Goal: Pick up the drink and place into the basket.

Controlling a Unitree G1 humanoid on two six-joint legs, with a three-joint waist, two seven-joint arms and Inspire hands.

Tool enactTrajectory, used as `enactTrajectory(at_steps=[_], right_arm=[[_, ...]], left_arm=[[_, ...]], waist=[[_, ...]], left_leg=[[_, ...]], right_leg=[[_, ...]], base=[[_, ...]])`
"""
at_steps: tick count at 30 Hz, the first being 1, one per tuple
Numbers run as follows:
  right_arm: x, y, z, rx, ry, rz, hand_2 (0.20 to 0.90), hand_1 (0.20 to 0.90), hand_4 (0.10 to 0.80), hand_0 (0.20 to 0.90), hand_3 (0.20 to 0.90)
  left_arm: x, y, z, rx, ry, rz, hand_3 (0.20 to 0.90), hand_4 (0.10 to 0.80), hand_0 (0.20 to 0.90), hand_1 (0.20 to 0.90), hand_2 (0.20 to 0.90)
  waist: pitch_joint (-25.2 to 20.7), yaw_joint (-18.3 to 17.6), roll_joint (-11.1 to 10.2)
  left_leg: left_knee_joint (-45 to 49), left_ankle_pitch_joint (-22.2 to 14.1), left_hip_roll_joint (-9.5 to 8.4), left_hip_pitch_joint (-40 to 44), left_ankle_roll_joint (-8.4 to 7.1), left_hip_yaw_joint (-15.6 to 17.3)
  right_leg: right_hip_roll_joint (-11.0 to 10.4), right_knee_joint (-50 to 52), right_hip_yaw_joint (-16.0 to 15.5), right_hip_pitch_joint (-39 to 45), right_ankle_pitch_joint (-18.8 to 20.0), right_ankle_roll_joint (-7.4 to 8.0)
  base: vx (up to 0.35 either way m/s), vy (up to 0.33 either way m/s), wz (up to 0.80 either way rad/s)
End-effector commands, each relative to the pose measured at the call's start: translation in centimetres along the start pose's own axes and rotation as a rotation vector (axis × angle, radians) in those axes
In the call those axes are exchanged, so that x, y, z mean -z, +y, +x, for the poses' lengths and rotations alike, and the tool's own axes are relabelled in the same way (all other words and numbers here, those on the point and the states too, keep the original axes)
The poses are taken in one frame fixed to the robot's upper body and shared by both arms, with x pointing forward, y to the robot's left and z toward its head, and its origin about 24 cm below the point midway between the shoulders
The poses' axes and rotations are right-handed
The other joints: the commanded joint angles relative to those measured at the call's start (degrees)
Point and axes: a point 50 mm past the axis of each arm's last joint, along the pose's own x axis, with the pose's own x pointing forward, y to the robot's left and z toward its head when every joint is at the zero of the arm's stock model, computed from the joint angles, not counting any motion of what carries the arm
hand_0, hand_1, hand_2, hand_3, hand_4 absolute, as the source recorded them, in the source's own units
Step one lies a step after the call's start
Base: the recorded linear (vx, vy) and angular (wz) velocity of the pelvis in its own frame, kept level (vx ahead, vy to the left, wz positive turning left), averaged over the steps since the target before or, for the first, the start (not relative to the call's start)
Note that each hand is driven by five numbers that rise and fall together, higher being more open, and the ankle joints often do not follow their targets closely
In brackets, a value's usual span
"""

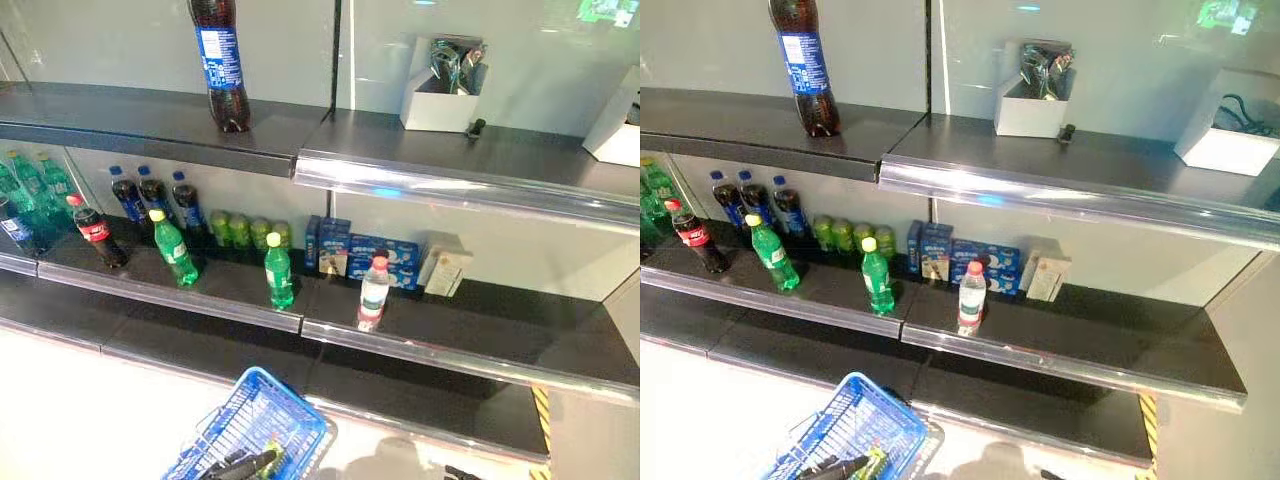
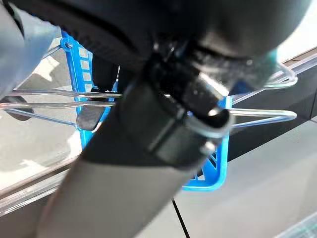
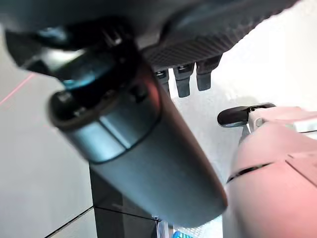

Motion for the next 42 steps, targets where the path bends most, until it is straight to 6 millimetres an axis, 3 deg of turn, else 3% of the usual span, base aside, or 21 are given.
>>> enactTrajectory(at_steps=[1,35,36,38,39,40,42], right_arm=[[-3.1,-1.3,0.4,0.026,-0.066,-0.025,0.900,0.900,0.800,0.900,0.900],[-2.9,-0.9,0.4,0.004,-0.068,-0.020,0.900,0.900,0.800,0.900,0.900],[-3.8,-1.2,0.4,0.018,-0.080,-0.054,0.900,0.900,0.800,0.900,0.900],[-4.6,-1.6,0.5,0.039,-0.094,-0.045,0.900,0.900,0.800,0.900,0.900],[-5.2,-2.1,0.4,0.070,-0.109,-0.014,0.900,0.900,0.800,0.900,0.900],[-5.4,-2.4,0.4,0.082,-0.116,-0.008,0.900,0.900,0.800,0.900,0.900],[-5.5,-3.1,0.2,0.109,-0.133,0.003,0.900,0.900,0.800,0.900,0.900]], left_arm=[[-3.4,-0.9,0.4,0.075,-0.114,0.033,0.200,0.100,0.300,0.300,0.300],[-3.9,-1.0,0.4,0.075,-0.138,0.033,0.200,0.100,0.300,0.300,0.300],[-3.7,-1.8,0.5,0.132,-0.154,0.028,0.200,0.100,0.300,0.300,0.300],[-3.8,-2.4,0.7,0.151,-0.158,0.028,0.200,0.100,0.300,0.300,0.300],[-3.9,-3.3,0.9,0.182,-0.156,0.044,0.200,0.100,0.300,0.300,0.300],[-4.0,-3.8,1.1,0.198,-0.157,0.048,0.200,0.100,0.300,0.300,0.300],[-4.2,-4.5,1.2,0.221,-0.158,0.050,0.200,0.100,0.300,0.300,0.300]], waist=[[1.4,2.0,0.6],[2.1,1.3,1.5],[3.9,2.0,2.8],[4.6,1.8,2.8],[5.5,1.1,2.5],[6.0,1.0,2.2],[6.8,0.7,1.9]], left_leg=[[0.2,-6.3,-4.35,2.0,3.60,-2.2],[0.2,-5.6,-3.62,2.7,3.20,-1.4],[3.2,-5.2,-3.94,0.6,2.72,-5.3],[5.0,-4.5,-2.24,-0.5,1.94,-4.3],[7.8,-0.7,1.67,-1.7,-0.04,-2.4],[9.5,0.5,2.59,-2.5,-0.25,-3.8],[10.4,-0.6,2.44,-3.2,0.53,-6.8]], right_leg=[[2.2,0.3,-4.4,0.0,-0.4,-1.17],[3.5,0.3,-3.6,0.1,-1.0,-2.13],[3.6,0.5,-1.9,-0.5,-0.8,-3.31],[3.0,1.1,-2.3,-0.9,-0.7,-3.54],[2.3,1.9,-2.6,-1.5,-0.1,-3.90],[1.7,2.6,-2.4,-1.9,0.1,-3.96],[0.1,5.6,-1.0,-3.6,-0.6,-3.54]], base=[[0.000,0.000,0.00],[-0.005,-0.023,0.00],[-0.163,0.069,0.03],[-0.182,0.176,0.07],[-0.163,0.333,0.10],[-0.190,0.470,0.17],[-0.114,0.469,0.16]])
